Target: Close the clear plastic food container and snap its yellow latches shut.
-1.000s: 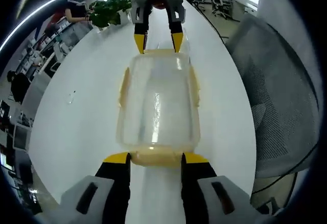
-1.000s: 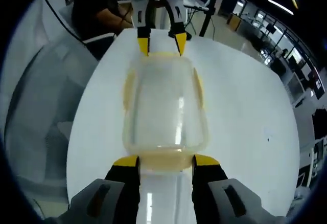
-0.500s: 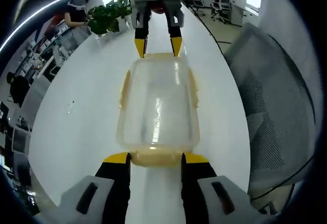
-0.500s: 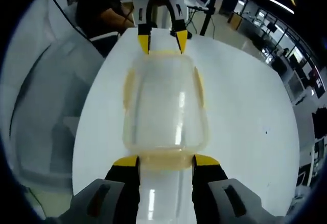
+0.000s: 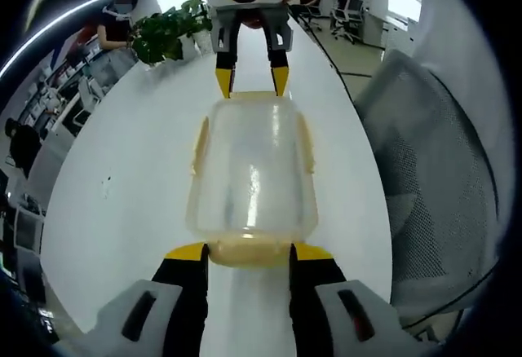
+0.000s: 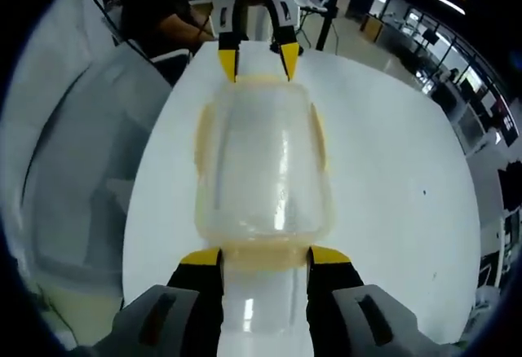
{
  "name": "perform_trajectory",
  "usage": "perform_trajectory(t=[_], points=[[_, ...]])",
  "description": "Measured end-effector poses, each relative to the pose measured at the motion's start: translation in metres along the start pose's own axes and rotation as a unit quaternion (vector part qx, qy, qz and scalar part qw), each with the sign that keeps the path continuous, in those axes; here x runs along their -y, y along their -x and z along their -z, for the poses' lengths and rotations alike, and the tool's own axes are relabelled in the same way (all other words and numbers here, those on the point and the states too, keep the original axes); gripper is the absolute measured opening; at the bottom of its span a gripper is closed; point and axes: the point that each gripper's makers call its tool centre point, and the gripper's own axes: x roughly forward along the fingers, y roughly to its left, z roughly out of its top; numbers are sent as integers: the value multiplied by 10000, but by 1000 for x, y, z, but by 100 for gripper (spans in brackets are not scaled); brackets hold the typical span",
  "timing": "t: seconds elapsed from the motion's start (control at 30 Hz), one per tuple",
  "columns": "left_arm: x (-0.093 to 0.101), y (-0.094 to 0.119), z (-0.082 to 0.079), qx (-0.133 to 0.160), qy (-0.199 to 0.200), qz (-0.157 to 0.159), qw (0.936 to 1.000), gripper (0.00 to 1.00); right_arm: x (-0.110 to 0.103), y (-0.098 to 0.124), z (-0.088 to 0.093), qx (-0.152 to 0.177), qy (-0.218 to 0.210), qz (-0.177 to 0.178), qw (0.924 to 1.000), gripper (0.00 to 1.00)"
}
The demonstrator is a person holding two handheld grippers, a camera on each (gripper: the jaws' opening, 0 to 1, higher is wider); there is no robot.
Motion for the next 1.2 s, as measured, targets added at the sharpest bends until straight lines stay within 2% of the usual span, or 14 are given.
perform_trajectory(t=[0.57, 1.2], points=[[0, -15, -22, 83, -118, 94, 9999, 37, -4, 6, 26, -59, -101, 39, 9999, 38], [9, -31, -48, 226, -141, 156, 9995, 37, -13, 17, 56, -121, -173, 53, 9998, 38]])
